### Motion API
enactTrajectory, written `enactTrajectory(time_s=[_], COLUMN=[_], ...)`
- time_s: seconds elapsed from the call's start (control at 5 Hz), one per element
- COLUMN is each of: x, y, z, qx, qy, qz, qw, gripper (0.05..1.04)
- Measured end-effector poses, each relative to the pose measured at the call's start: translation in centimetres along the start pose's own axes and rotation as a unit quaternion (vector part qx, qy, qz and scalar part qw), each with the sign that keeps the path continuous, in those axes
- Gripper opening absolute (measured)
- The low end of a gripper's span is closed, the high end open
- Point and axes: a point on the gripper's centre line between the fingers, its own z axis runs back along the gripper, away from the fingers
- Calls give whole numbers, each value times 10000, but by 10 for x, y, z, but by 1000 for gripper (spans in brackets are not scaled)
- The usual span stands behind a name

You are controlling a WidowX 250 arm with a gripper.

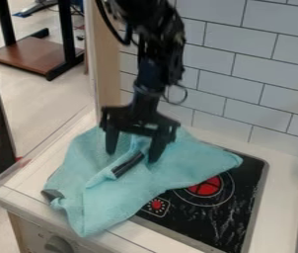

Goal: Fold the cloth from the bottom left to the right

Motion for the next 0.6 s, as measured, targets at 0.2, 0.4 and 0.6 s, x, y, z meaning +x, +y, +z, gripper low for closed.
enactTrajectory(time_s=[0.2,0.4,0.6], x=[-5,-14,-23], y=[1,7,12], z=[25,49,55], qx=[-242,-489,-502], qy=[-147,-396,-435], qz=[-26,-91,-150], qw=[9996,9980,9977], gripper=[999,999,999])
